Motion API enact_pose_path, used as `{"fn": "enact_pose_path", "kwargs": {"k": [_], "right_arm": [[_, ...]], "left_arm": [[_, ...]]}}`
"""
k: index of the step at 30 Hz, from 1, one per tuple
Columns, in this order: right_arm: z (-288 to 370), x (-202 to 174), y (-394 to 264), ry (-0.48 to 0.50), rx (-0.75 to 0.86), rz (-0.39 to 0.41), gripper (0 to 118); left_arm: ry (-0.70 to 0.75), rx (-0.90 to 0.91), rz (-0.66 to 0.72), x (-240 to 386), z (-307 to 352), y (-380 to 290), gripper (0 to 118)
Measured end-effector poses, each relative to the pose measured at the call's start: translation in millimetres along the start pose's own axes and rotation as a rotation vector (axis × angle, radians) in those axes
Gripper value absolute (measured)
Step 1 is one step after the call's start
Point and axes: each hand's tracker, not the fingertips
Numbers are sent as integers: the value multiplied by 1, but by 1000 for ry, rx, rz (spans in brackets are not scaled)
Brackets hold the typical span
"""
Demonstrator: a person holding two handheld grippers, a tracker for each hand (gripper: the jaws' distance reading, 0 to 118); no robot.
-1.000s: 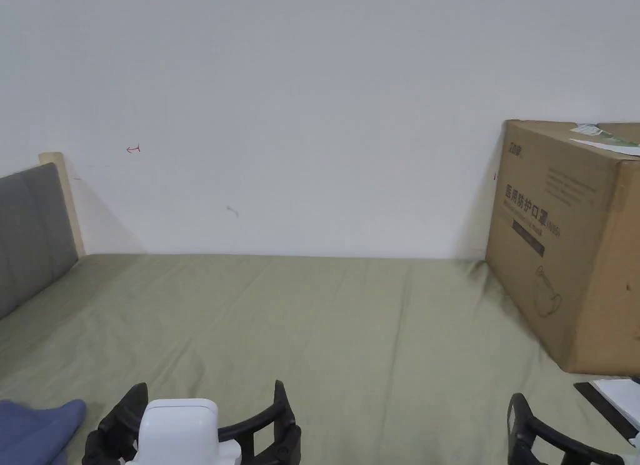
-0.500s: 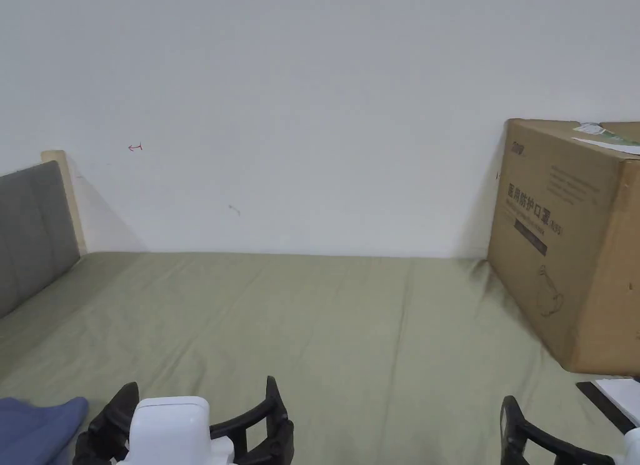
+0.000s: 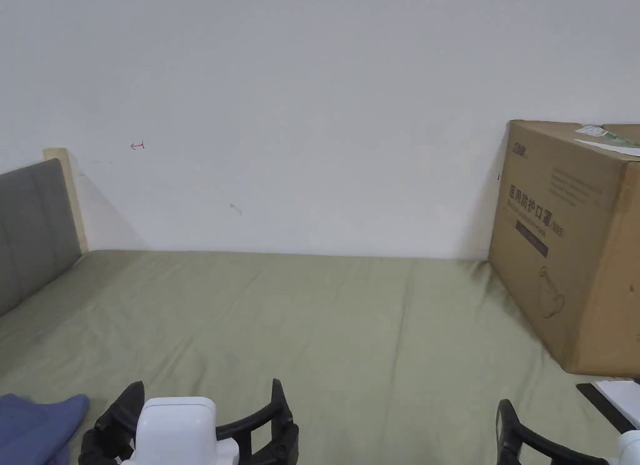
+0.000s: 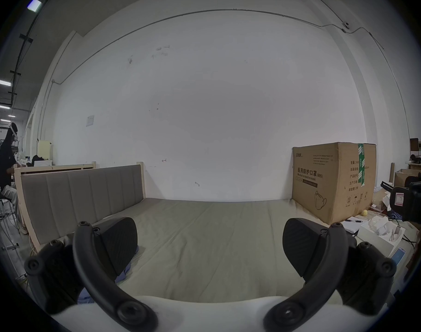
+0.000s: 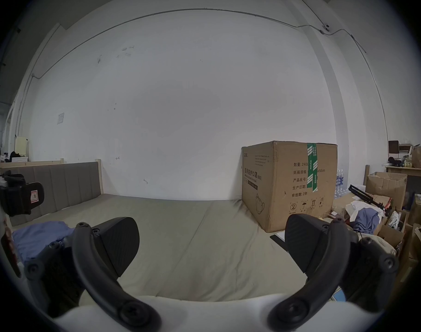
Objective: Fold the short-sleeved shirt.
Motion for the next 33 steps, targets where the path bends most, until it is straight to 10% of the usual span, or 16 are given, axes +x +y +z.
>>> {"fn": "enact_pose_path", "kwargs": {"k": [19,22,27,28,29,33], "right_arm": [[-1,1,-3,9,1,-50,118],[-4,25,-11,-82,-105,-596,118],[-21,75,-101,-323,-692,-1927,118],[-18,73,-115,-378,-710,-2071,116],[-14,71,-120,-437,-700,-2079,114],[-28,81,-73,-333,-524,-1393,113]], "left_arm": [[23,-11,-66,4,-1,-1,118],[123,72,-458,29,0,-6,118],[204,425,-1789,50,-8,-75,118],[189,514,-1919,44,-9,-82,118],[171,562,-1971,43,-9,-84,118],[24,194,-1293,57,-6,-48,118]]}}
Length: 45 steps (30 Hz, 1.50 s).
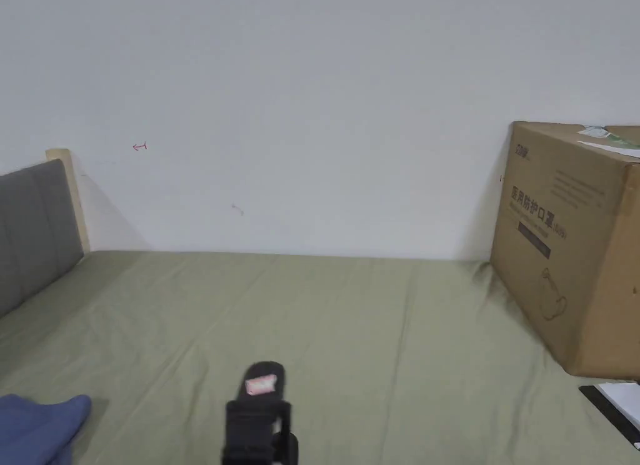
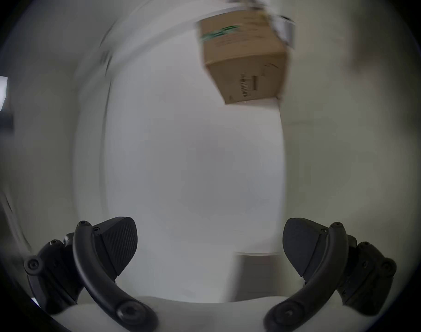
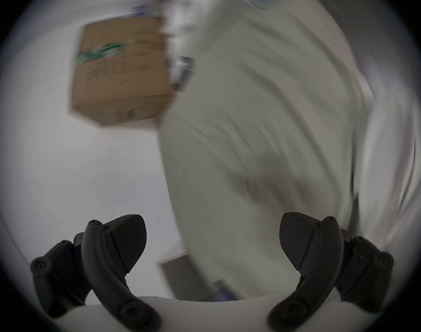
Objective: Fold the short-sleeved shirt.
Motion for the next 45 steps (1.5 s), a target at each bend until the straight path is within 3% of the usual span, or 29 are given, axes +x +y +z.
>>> {"fn": "enact_pose_path", "kwargs": {"k": [3,5,6,7,8,9,11,14,19,23,24,25,26,27,29,31,39,43,45], "right_arm": [[20,-41,-6,156,180,510,114],[33,-62,-28,273,373,990,117],[37,-64,-39,312,456,1193,118],[41,-61,-49,336,543,1372,118],[41,-55,-59,352,611,1499,118],[43,-53,-65,352,637,1538,118],[48,-48,-77,357,646,1551,118],[50,-45,-78,359,606,1468,118],[46,-47,-73,346,535,1402,118],[46,-50,-66,327,514,1342,117],[48,-52,-66,315,511,1338,109],[49,-53,-67,296,512,1340,90],[49,-53,-67,290,516,1345,51],[48,-55,-67,273,519,1358,0],[51,-53,-63,178,550,1359,0],[53,-50,-54,238,480,1347,0],[45,-53,-58,203,463,1331,0],[39,-60,-75,232,455,1358,0],[30,-70,-99,309,390,1402,0]], "left_arm": [[-175,-192,692,-39,-11,5,118],[-328,-273,1265,-54,-20,-25,118],[-382,-265,1457,-57,-23,-37,118],[-388,-227,1605,-55,-21,-48,118],[-334,-171,1681,-53,-18,-56,118],[-303,-148,1721,-53,-13,-56,118],[-236,-121,1689,-55,-11,-60,118],[-200,-194,1560,-58,-12,-53,118],[-117,-160,1349,-56,-4,-41,118],[-79,-136,1264,-54,2,-34,117],[-89,-138,1254,-54,3,-32,111],[-95,-140,1248,-56,2,-32,94],[-121,-144,1235,-57,2,-31,62],[-142,-161,1224,-56,1,-28,5],[-140,-260,1173,-52,-7,-28,0],[-214,-229,1256,-51,-12,-36,0],[-205,-264,1310,-51,-14,-43,0],[-171,-305,1329,-62,-5,-63,0],[-78,-368,1301,-75,9,-86,0]]}}
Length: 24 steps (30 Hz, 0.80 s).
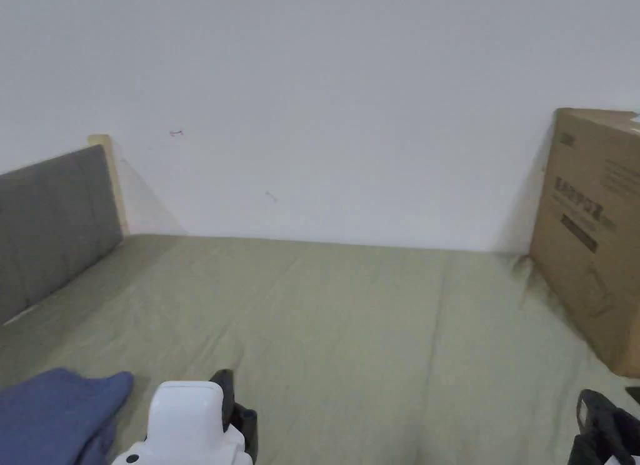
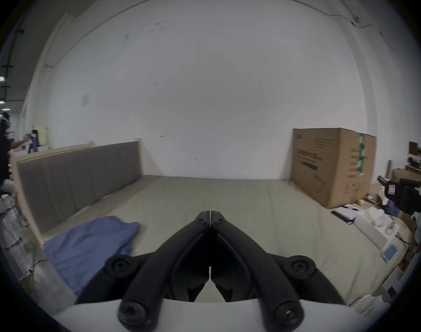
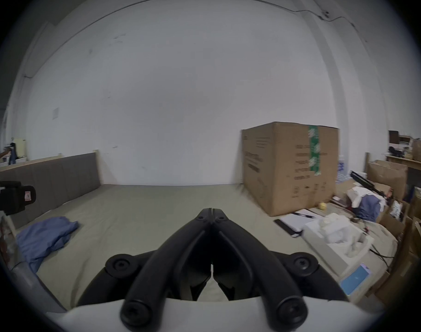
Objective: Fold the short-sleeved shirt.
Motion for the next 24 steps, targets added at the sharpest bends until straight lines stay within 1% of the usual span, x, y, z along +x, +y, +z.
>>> {"fn": "enact_pose_path", "kwargs": {"k": [4,7,8,9,10,14,16,18,20,21,23,24], "right_arm": [[-14,-72,1,199,7,24,0],[-16,-126,5,356,6,9,0],[-15,-139,6,405,1,-11,0],[-14,-150,7,433,0,-16,0],[-12,-163,9,458,5,-4,0],[-10,-180,15,498,14,13,0],[-11,-180,17,501,9,13,0],[-12,-176,19,501,-5,15,0],[-13,-169,20,507,-29,16,0],[-15,-165,20,504,-42,21,0],[-20,-160,18,481,-70,41,0],[-24,-157,16,467,-85,50,0]], "left_arm": [[182,15,-5,-67,33,3,0],[335,16,-8,-110,62,2,0],[367,23,-9,-124,70,1,0],[376,34,-2,-133,77,-1,0],[395,34,2,-142,85,-2,0],[437,32,32,-158,93,-9,0],[437,19,52,-164,86,-10,0],[430,6,103,-173,73,-6,0],[427,-18,175,-192,44,5,0],[411,-64,211,-206,22,11,0],[315,-215,309,-242,-32,19,0],[249,-327,359,-264,-68,18,0]]}}
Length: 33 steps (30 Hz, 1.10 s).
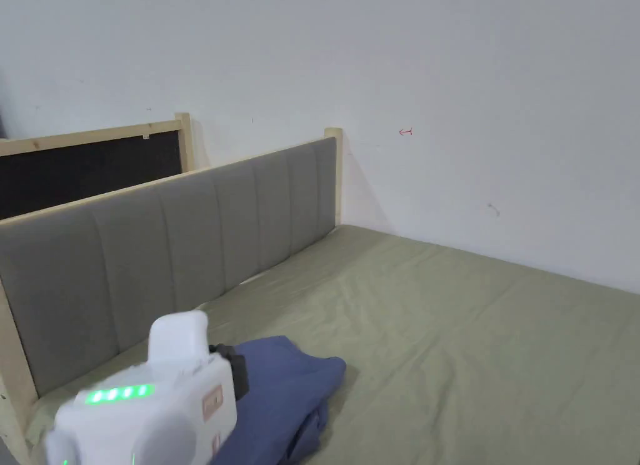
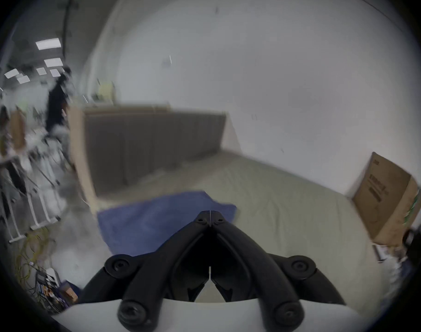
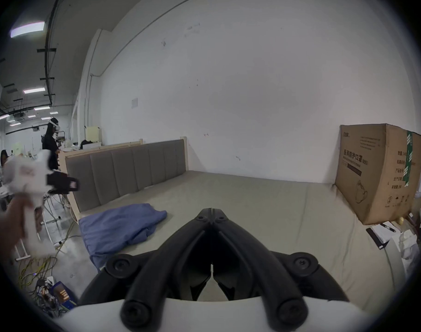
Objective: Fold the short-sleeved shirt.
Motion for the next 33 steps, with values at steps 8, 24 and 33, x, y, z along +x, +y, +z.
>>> {"fn": "enact_pose_path", "kwargs": {"k": [8,24,33], "right_arm": [[-37,37,-28,-33,-192,-145,0],[-60,72,-73,-62,-347,-233,0],[-21,77,-49,-50,-302,-252,0]], "left_arm": [[-74,-509,15,-17,-208,-10,111],[117,-721,-257,10,-322,-93,117],[169,-573,-252,3,-243,-26,6]]}}
